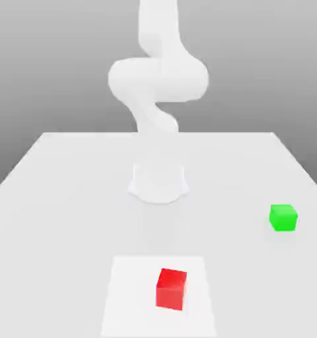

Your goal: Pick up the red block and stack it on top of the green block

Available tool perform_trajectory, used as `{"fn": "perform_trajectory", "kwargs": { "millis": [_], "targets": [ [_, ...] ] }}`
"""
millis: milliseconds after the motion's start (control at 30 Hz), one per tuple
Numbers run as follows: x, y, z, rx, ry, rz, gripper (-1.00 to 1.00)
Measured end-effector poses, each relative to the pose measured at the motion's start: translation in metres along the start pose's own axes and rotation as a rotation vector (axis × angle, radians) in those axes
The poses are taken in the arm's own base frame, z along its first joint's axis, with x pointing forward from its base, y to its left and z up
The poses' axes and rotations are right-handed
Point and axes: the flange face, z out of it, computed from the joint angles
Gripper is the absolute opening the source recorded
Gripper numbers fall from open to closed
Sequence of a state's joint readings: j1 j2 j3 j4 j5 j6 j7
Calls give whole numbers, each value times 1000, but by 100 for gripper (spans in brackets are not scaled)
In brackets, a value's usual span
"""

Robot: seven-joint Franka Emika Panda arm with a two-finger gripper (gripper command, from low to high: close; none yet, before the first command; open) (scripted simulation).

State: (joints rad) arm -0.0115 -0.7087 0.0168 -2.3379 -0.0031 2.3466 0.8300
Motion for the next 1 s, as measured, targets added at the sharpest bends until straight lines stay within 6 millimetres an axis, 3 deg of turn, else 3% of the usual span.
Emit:
{"fn": "perform_trajectory", "kwargs": {
  "millis": [233,467,700,900,933,1000],
  "targets": [
    [-39,28,156,-187,-143,56,0],
    [-105,90,278,-368,-285,113,0],
    [-192,171,360,-541,-428,170,0],
    [-228,208,410,-563,-445,179,0],
    [-231,211,414,-563,-445,179,-100],
    [-231,211,414,-563,-445,179,-100]
  ]
}}
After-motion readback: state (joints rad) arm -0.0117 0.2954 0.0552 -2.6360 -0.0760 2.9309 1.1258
